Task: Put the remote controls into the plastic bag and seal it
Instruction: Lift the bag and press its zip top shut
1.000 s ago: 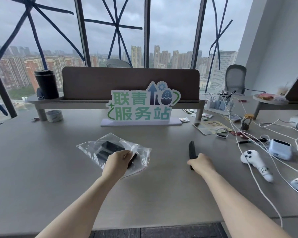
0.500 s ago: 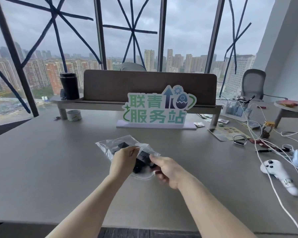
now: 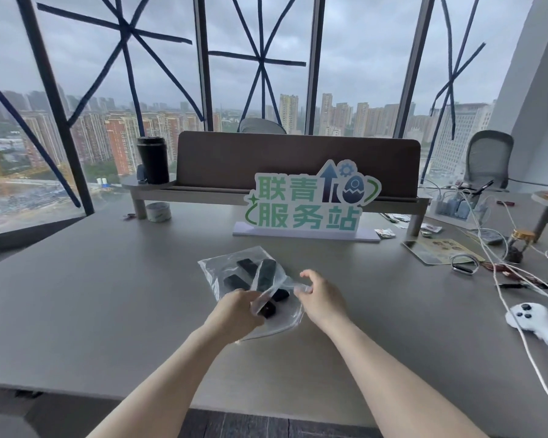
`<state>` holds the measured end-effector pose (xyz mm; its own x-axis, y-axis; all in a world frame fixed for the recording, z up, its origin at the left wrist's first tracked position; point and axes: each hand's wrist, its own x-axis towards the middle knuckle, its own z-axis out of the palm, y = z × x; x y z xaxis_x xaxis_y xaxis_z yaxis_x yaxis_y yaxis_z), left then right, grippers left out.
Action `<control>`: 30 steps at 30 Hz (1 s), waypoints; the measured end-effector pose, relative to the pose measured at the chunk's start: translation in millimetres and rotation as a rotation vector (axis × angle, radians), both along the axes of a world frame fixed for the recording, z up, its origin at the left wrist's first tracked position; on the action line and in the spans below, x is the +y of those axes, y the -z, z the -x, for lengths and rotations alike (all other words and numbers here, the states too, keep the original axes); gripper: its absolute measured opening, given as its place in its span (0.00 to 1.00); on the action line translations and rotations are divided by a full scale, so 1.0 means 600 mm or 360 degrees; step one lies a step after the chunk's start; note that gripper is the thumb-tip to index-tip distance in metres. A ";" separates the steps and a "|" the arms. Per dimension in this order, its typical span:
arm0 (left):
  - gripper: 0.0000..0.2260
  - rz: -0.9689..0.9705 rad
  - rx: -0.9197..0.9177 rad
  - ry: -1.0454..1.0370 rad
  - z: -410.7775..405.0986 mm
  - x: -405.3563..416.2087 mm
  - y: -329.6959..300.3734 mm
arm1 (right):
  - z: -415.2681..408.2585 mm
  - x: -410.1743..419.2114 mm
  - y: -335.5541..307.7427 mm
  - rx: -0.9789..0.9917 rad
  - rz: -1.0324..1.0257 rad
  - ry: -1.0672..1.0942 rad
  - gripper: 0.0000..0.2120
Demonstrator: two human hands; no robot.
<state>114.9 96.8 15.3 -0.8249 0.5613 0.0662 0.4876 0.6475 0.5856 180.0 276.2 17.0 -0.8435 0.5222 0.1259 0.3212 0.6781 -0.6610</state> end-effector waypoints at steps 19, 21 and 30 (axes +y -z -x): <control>0.04 -0.1365 -0.0417 -0.0080 0.032 -0.060 -0.351 | -0.062 0.021 -0.323 0.0863 0.0838 -0.0148 0.04; 0.06 -0.1363 -0.0448 -0.0002 0.029 -0.059 -0.349 | -0.073 0.023 -0.331 0.0830 0.0752 -0.0118 0.05; 0.03 -0.1345 -0.0227 -0.0088 0.004 -0.037 -0.280 | -0.118 0.035 -0.333 0.0715 0.0472 -0.0006 0.08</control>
